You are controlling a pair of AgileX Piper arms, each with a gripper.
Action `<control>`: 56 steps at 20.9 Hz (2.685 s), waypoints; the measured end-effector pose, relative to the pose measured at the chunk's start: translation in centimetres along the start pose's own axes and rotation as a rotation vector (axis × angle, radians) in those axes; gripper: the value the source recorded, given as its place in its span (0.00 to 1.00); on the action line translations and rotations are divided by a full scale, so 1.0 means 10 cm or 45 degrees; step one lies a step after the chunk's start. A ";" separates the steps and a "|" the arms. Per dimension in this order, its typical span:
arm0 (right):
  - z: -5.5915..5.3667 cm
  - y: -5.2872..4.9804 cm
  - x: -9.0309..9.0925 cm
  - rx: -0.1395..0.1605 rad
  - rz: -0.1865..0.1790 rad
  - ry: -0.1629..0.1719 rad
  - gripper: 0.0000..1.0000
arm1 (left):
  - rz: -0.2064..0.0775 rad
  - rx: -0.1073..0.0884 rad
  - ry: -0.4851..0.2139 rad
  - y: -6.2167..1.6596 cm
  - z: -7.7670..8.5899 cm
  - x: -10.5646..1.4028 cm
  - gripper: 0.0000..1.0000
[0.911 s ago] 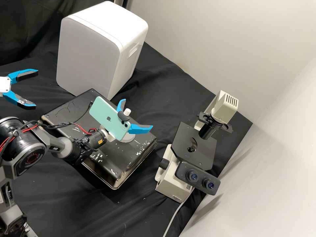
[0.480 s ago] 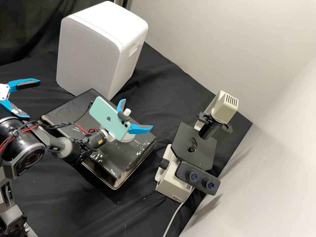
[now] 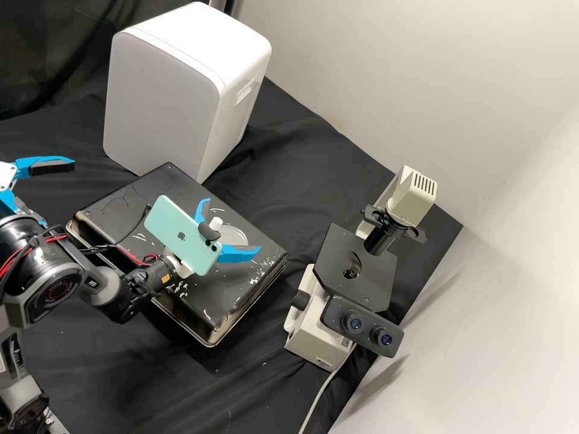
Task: Place the petri dish on the microscope
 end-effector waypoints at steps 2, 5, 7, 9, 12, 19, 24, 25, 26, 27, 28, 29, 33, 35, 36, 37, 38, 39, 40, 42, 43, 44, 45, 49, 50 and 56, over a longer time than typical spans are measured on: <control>0.02 -0.02 -0.02 0.000 -0.008 -0.008 1.00 | -0.005 -0.013 -0.006 -0.004 0.00 0.00 1.00; 0.03 -0.03 -0.05 0.001 -0.013 -0.014 1.00 | -0.006 -0.015 -0.008 -0.004 0.00 0.00 1.00; 0.06 -0.05 -0.06 0.002 -0.024 -0.027 1.00 | -0.006 -0.015 -0.008 -0.004 0.00 0.00 1.00; 0.10 -0.09 -0.05 0.003 -0.042 -0.046 1.00 | -0.010 -0.015 -0.007 -0.008 -0.01 0.00 1.00; 0.13 -0.12 -0.04 0.004 -0.055 -0.061 1.00 | -0.014 -0.014 -0.012 -0.014 0.00 0.00 1.00; 0.18 -0.14 0.09 0.005 -0.045 -0.071 1.00 | -0.014 -0.014 -0.012 -0.014 0.00 0.00 1.00; 0.22 -0.17 0.15 0.006 -0.053 -0.080 1.00 | -0.014 -0.014 -0.012 -0.014 0.00 0.00 1.00; 0.22 -0.17 0.16 0.005 -0.052 -0.080 1.00 | -0.014 -0.014 -0.012 -0.014 0.00 0.00 1.00; 0.22 -0.17 0.17 0.005 -0.052 -0.079 1.00 | -0.014 -0.014 -0.012 -0.014 0.00 0.00 1.00; 0.22 -0.17 0.17 0.005 -0.052 -0.079 1.00 | -0.014 -0.014 -0.012 -0.014 0.00 0.00 1.00; 0.22 -0.17 0.17 0.005 -0.052 -0.079 0.00 | -0.015 -0.014 -0.012 -0.015 0.00 0.00 1.00; 0.22 -0.17 0.17 0.005 -0.052 -0.079 0.00 | -0.017 -0.015 -0.011 -0.017 0.00 0.00 1.00; 0.22 -0.17 0.17 0.005 -0.052 -0.079 0.00 | -0.028 -0.019 -0.009 -0.032 -0.01 0.01 1.00; 0.22 -0.17 0.17 0.005 -0.052 -0.079 0.00 | -0.028 -0.019 -0.009 -0.032 -0.01 0.01 1.00; 0.22 -0.17 0.17 0.006 -0.050 -0.080 0.00 | -0.028 -0.019 -0.012 -0.033 -0.01 0.01 1.00; 0.22 -0.17 0.17 0.006 -0.050 -0.080 0.00 | -0.028 -0.019 -0.012 -0.033 -0.01 0.01 1.00; 0.22 -0.17 0.17 0.006 -0.050 -0.080 0.00 | -0.028 -0.019 -0.012 -0.033 -0.01 0.01 1.00; 0.22 -0.17 0.17 0.006 -0.050 -0.080 0.00 | -0.028 -0.019 -0.012 -0.033 -0.01 0.01 1.00; 0.22 -0.17 0.17 0.006 -0.050 -0.080 0.00 | -0.028 -0.019 -0.012 -0.033 -0.01 0.01 1.00; 0.22 -0.17 0.17 0.006 -0.050 -0.080 0.00 | -0.031 -0.020 -0.011 -0.037 -0.01 0.01 1.00; 0.22 -0.17 0.17 0.006 -0.050 -0.080 0.00 | -0.037 -0.022 -0.010 -0.046 -0.01 0.01 1.00; 0.22 -0.17 0.17 0.006 -0.050 -0.080 0.00 | -0.039 -0.023 -0.010 -0.048 -0.01 0.01 1.00; 0.22 -0.17 0.17 0.006 -0.050 -0.080 0.00 | -0.039 -0.023 -0.010 -0.048 -0.01 0.01 1.00; 0.22 -0.17 0.17 0.006 -0.050 -0.080 0.00 | -0.042 -0.024 -0.009 -0.052 -0.01 0.01 1.00; 0.22 -0.16 0.17 0.006 -0.047 -0.083 0.00 | -0.042 -0.024 -0.009 -0.052 -0.01 0.01 1.00; 0.26 -0.13 0.16 0.015 -0.035 -0.094 0.00 | -0.042 -0.024 -0.009 -0.052 -0.01 0.01 1.00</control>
